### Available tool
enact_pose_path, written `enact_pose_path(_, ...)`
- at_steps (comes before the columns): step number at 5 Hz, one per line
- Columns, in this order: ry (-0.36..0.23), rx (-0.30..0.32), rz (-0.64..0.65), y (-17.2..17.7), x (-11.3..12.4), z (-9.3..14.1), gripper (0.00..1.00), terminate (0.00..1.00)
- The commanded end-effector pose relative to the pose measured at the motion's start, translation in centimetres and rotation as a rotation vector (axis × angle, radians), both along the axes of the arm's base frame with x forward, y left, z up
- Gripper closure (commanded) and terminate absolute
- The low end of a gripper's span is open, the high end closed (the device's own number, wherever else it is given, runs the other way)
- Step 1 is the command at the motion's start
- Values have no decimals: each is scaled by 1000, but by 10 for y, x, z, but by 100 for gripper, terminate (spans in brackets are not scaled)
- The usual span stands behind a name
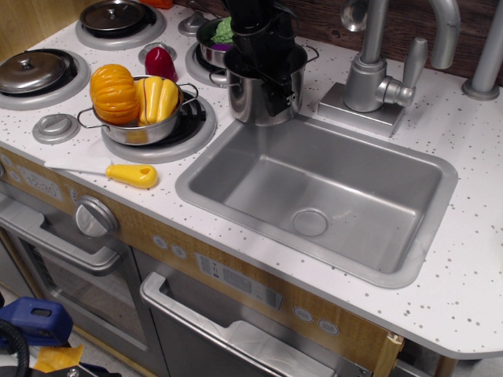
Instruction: Put pot in sink
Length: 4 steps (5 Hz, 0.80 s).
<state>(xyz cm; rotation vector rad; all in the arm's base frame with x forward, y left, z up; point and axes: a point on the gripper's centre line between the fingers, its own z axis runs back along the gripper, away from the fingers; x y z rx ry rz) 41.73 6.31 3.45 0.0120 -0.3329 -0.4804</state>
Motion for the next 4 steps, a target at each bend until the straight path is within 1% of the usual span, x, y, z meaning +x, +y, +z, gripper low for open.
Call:
enact_pose_path(1,-41,8,22,-4,1,18,100,0)
enact_pose_path(2,-35,43,50,-14,-2,27,100,0)
enact_pose_path(3,-10,40,204,-42,-15,36,100,0)
enact_pose_path(4,-23,16,390,-72,-39,32,100,0)
